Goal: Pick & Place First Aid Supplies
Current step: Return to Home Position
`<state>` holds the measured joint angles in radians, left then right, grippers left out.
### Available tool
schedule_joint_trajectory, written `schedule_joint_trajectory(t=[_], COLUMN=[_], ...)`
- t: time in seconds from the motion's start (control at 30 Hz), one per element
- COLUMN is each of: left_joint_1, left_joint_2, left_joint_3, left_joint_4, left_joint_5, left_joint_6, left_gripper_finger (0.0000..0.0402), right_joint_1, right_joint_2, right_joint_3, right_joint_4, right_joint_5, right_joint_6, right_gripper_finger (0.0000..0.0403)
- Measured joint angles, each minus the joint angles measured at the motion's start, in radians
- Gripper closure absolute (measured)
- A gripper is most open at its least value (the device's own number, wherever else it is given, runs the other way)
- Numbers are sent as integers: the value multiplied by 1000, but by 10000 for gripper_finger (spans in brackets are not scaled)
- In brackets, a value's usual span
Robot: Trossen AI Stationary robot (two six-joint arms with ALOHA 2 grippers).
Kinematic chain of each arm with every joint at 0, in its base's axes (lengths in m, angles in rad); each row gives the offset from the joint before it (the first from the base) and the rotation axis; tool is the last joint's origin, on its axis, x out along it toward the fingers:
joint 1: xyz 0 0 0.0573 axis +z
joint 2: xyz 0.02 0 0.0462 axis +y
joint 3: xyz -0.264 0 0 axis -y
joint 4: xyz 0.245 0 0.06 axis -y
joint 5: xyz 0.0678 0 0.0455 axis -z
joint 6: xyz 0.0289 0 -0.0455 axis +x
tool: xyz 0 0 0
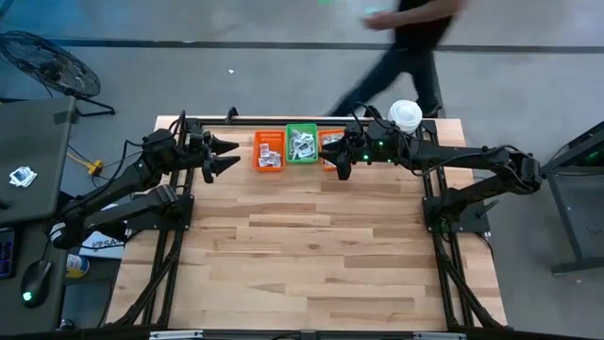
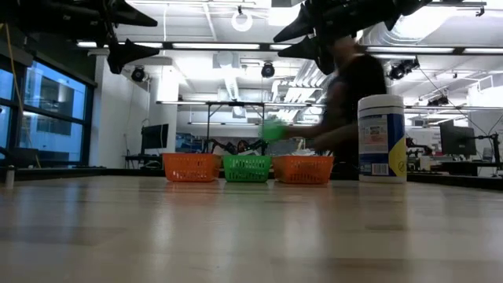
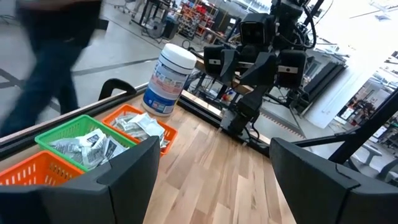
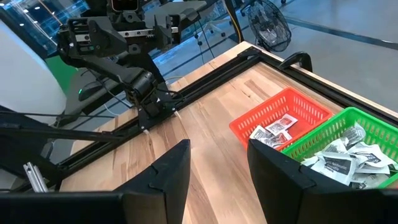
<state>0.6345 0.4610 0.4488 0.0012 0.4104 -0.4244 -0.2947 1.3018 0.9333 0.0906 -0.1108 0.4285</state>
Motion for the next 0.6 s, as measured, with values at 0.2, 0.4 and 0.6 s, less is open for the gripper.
schedule_joint_trajectory(t=[0.2, 0.4, 0.6], left_joint_1=[0, 0, 0], left_joint_2=[0, 0, 2], left_joint_3=[0, 0, 0], left_joint_4=[0, 0, 0], left_joint_5=[1, -1, -2], left_joint_6=[-8, -8, -8], left_gripper_finger=[103, 103, 103], right_joint_1=[0, 0, 0], right_joint_2=[0, 0, 0], right_joint_3=[0, 0, 0], right_joint_4=[0, 0, 0], right_joint_5=[-1, -1, -1], right_joint_6=[-2, -9, -12], right_gripper_finger=[250, 250, 250])
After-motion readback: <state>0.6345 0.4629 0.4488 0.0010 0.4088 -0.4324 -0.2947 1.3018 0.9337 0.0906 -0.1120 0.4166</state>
